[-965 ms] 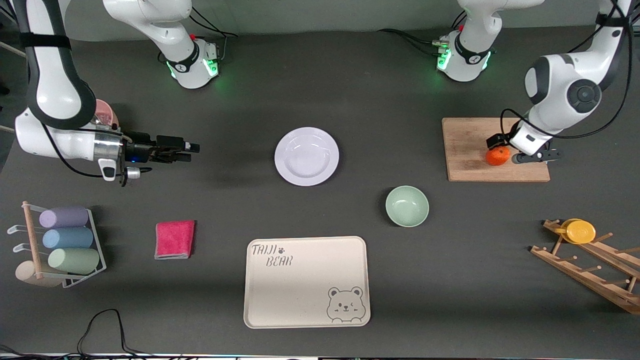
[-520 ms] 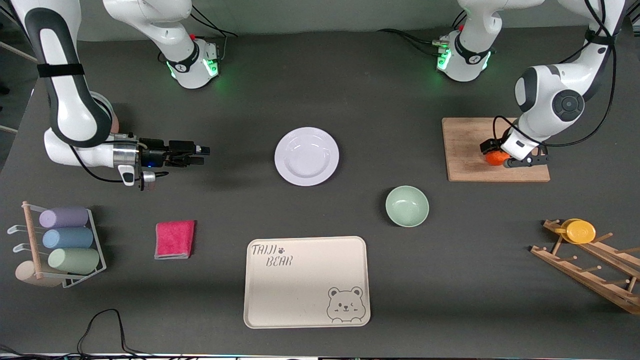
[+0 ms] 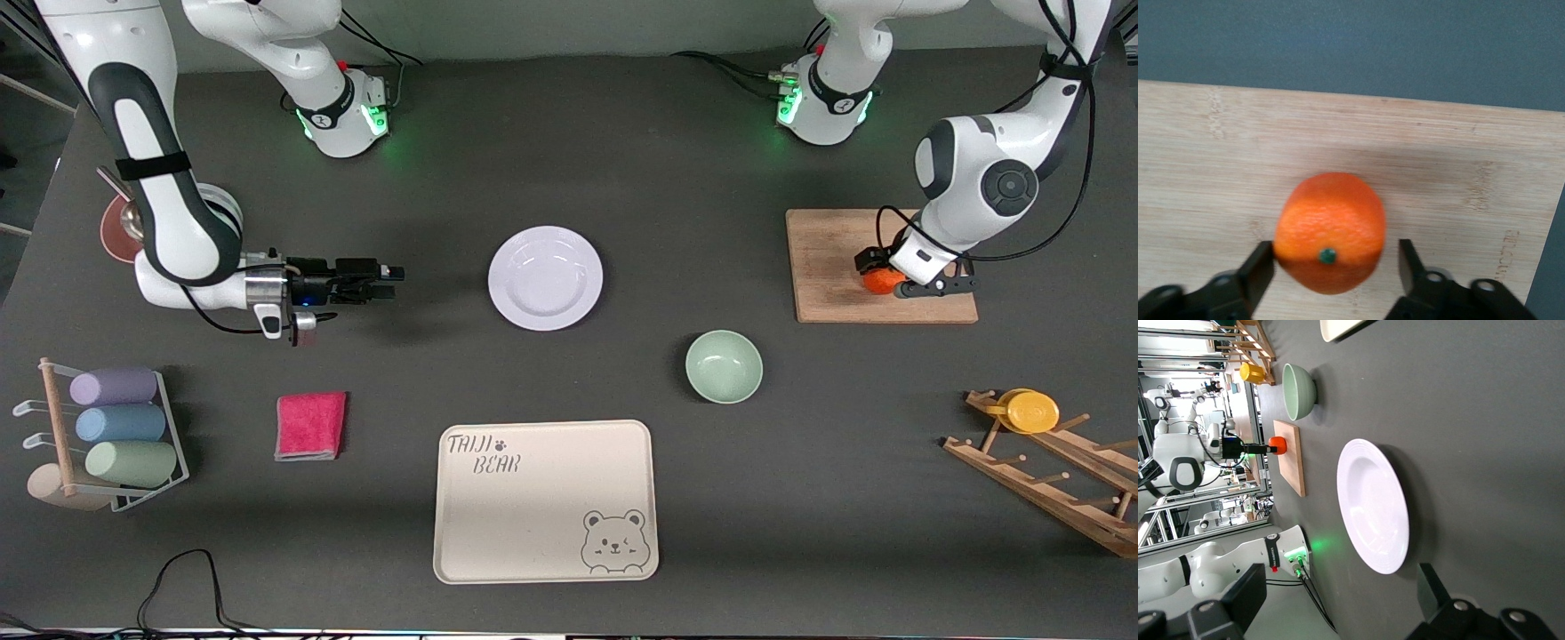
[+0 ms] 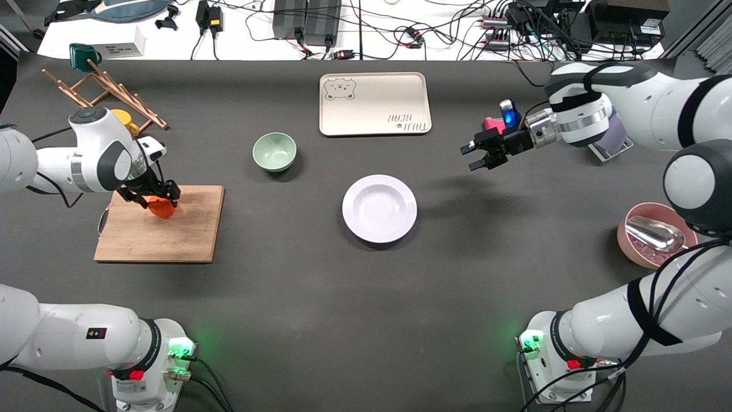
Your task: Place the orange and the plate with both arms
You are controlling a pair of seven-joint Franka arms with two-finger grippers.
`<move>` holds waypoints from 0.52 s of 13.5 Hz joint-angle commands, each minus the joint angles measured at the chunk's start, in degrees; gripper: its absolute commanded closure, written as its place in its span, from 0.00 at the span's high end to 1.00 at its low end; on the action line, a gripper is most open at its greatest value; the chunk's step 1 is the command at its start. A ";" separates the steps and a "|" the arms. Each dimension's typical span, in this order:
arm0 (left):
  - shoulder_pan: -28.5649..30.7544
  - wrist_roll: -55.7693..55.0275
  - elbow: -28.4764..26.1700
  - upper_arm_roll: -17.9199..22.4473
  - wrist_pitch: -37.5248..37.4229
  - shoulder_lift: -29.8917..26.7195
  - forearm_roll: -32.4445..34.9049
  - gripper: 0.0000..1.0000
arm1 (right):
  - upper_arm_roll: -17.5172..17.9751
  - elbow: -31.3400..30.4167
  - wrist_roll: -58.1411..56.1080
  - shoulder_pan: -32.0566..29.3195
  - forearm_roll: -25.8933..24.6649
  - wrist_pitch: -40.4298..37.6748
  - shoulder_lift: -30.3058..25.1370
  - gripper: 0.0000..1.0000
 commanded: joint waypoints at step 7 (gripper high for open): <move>0.38 1.49 0.32 -0.01 -0.66 -0.64 0.44 0.00 | -0.38 -1.47 -1.01 4.00 1.09 0.64 1.50 1.00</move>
